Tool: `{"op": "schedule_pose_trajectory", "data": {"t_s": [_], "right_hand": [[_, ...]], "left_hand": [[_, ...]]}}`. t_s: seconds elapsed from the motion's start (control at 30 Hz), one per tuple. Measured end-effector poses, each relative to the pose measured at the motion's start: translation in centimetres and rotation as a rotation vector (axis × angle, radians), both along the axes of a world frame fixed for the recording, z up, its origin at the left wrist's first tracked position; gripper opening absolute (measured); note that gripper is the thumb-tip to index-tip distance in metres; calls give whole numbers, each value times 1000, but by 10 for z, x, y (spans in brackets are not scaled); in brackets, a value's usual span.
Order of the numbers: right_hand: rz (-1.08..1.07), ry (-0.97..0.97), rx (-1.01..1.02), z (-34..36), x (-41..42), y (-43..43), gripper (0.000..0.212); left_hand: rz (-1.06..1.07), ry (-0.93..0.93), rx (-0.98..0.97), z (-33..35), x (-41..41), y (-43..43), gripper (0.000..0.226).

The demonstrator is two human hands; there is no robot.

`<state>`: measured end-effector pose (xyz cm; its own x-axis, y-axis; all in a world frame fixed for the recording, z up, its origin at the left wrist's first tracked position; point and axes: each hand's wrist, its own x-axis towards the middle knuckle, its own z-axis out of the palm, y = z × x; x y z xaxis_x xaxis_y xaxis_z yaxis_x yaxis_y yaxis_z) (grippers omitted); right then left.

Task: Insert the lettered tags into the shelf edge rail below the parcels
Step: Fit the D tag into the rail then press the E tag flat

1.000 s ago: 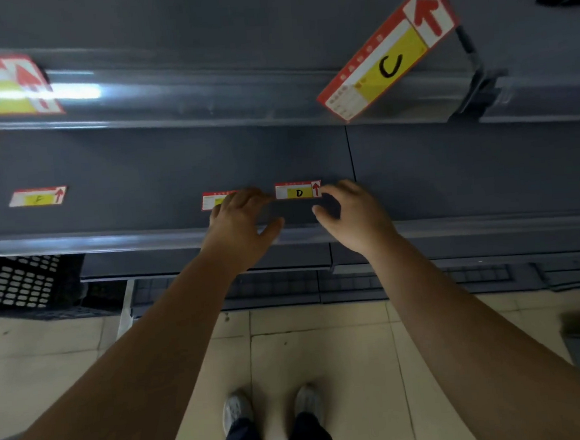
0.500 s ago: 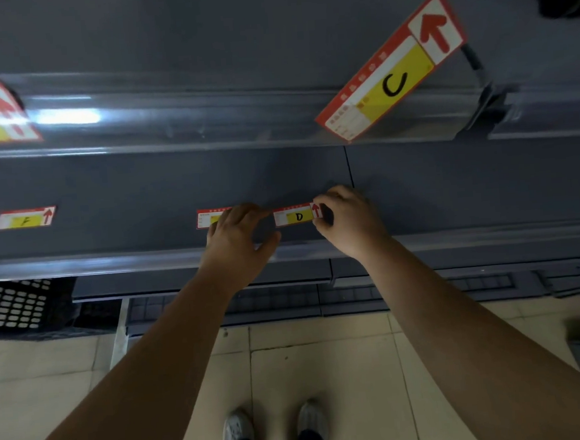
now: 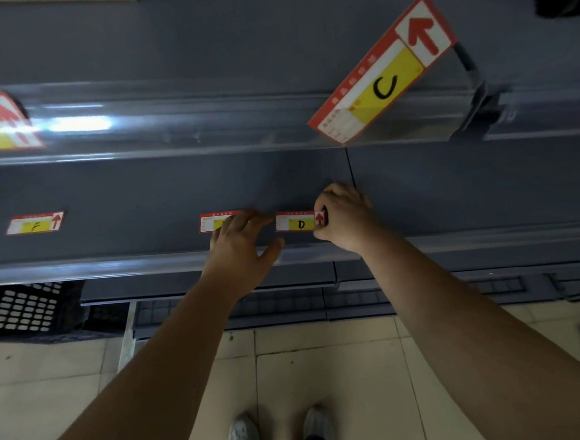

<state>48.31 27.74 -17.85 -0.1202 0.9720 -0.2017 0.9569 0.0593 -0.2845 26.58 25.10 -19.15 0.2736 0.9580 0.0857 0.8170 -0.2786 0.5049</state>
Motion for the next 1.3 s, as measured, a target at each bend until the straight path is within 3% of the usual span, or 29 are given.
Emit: {"op": "schedule_pose_trajectory", "data": {"t_s": [0.3,0.67,1.13,1.3], "right_hand": [[-43,163,78,3,0,-14,17],[-176,538,-107,53,9,-32,30],[-172,667,15,170,1,-148,30],[-58,585,159,201,-2,-216,56]], "left_hand": [[-1,8,39,4,4,-4,51],[4,3,76,44,5,-22,53],[-108,13,272,147,7,-104,44],[-112,13,328,184,-4,-152,47]]}}
